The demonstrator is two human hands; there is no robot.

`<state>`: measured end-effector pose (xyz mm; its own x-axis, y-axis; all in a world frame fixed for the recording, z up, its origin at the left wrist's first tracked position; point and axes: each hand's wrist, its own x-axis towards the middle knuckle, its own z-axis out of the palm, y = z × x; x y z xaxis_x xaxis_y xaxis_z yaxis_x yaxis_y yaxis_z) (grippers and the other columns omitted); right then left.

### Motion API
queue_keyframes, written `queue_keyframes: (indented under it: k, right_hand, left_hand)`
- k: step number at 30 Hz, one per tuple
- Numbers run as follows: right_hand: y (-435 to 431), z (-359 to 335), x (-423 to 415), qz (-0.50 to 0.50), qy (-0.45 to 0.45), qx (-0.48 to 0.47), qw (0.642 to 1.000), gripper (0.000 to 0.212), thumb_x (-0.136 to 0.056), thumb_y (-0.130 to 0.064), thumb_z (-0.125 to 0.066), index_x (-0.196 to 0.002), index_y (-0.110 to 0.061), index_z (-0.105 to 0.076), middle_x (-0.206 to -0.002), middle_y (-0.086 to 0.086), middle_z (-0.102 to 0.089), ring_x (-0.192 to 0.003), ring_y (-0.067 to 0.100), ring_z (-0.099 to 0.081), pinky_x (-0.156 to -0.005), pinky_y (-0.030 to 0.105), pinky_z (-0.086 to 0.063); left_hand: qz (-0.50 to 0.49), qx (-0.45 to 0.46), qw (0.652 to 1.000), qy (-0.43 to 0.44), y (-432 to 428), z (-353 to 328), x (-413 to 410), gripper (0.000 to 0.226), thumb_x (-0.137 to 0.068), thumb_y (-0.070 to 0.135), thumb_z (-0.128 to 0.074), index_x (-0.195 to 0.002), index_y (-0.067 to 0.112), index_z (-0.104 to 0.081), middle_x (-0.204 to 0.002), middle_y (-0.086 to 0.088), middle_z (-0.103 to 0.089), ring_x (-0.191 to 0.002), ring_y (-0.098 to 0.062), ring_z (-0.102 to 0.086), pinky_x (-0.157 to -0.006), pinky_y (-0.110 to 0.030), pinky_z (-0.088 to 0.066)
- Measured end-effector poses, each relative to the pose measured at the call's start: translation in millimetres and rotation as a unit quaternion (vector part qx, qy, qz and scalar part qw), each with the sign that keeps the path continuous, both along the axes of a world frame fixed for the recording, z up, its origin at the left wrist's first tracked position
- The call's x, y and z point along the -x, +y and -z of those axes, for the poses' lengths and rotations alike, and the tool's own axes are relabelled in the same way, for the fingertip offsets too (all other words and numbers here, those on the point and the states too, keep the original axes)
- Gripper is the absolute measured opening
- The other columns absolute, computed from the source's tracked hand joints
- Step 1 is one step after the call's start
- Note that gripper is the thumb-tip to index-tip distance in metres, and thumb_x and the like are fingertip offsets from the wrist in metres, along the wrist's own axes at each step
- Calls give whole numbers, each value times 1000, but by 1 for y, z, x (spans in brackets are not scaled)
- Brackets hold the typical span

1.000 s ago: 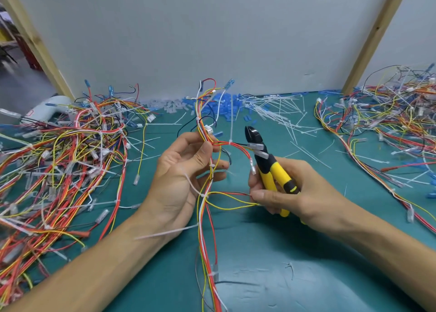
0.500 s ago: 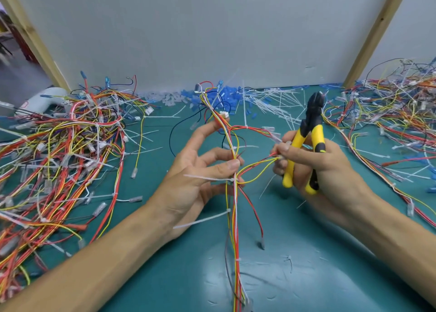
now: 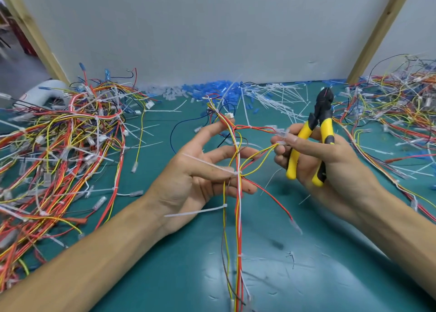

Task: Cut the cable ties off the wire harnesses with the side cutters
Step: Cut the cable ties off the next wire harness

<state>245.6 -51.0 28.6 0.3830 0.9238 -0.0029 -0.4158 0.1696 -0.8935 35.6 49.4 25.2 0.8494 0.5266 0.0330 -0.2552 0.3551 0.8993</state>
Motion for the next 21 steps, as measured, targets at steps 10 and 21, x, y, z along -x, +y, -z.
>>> queue_keyframes:
  k: [10, 21]
  right_hand:
    - [0, 1, -2, 1, -27, 1, 1000, 34, -84, -5, -67, -116, 0, -58, -93, 18, -74, -75, 26, -68, -71, 34, -60]
    - [-5, 2, 6, -102, -119, 37, 987, 13, -92, -9, -68, -100, 0, -63, -94, 28, -71, -73, 33, -68, -69, 37, -60]
  left_hand:
    - [-94, 84, 991, -40, 0, 0, -4, 75, -74, -12, -62, -143, 17, -52, -119, -15, -74, -66, -26, -75, -53, -21, -57]
    - [-184, 87, 978, -48, 8, 3, -4, 58, -90, -20, -48, -142, 6, -47, -121, -13, -74, -87, -38, -77, -63, -23, -61]
